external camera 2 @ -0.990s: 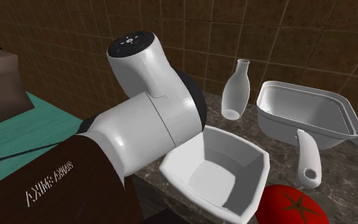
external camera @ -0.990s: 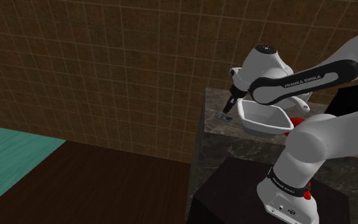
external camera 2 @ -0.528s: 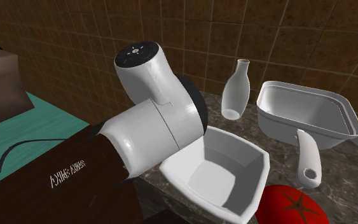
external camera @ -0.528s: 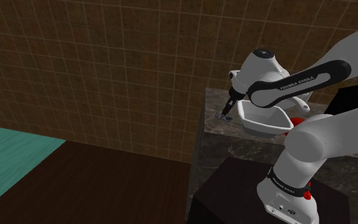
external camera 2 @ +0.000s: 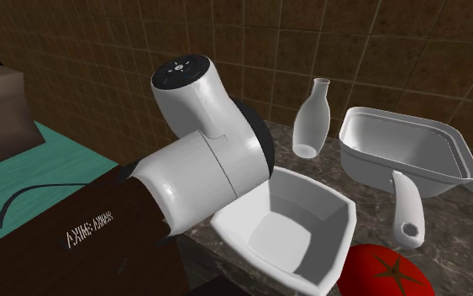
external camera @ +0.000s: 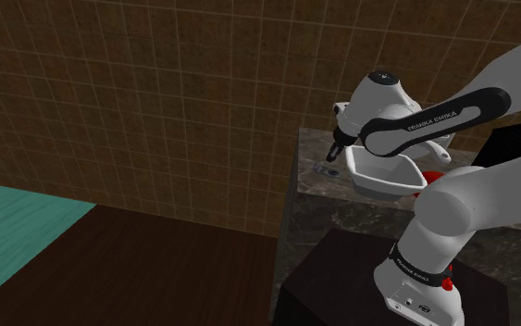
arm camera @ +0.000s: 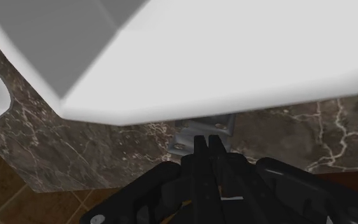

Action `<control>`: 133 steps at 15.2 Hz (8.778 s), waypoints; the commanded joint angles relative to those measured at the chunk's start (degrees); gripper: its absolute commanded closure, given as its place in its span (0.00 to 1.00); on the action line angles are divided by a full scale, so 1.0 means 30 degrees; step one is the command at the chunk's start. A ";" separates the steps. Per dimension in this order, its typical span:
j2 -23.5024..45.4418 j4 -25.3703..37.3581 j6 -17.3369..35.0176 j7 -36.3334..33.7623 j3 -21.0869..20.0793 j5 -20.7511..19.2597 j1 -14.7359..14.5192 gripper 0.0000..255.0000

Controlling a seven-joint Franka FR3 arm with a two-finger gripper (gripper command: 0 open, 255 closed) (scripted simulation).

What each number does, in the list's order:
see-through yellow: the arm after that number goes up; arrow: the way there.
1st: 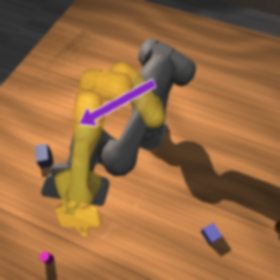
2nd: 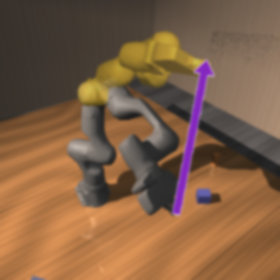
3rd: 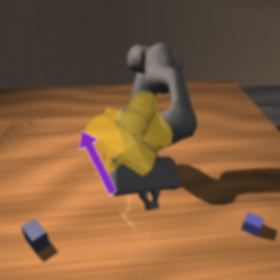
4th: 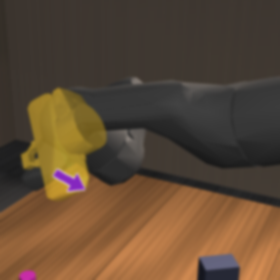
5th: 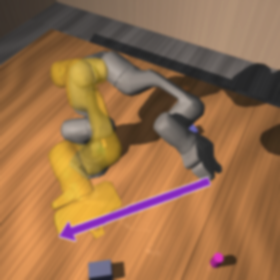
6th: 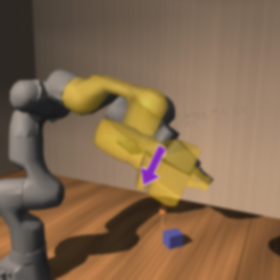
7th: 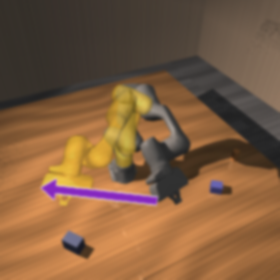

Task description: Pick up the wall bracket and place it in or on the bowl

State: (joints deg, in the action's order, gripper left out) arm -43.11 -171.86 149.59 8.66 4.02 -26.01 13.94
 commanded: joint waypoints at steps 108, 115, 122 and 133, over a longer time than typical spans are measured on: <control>0.5623 0.9987 -1.2270 0.0104 0.3213 0.6811 -0.2861 1.00; 0.5150 1.1433 -1.4185 0.0061 0.3034 0.6872 -0.2887 1.00; 0.2398 1.0071 -1.5520 0.0876 0.3541 0.6001 -0.2035 1.00; -0.3842 0.6616 -1.8099 0.3848 0.5531 0.3146 0.0929 1.00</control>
State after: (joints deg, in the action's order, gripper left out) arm -53.60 -151.39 95.71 19.62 20.23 -15.99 16.15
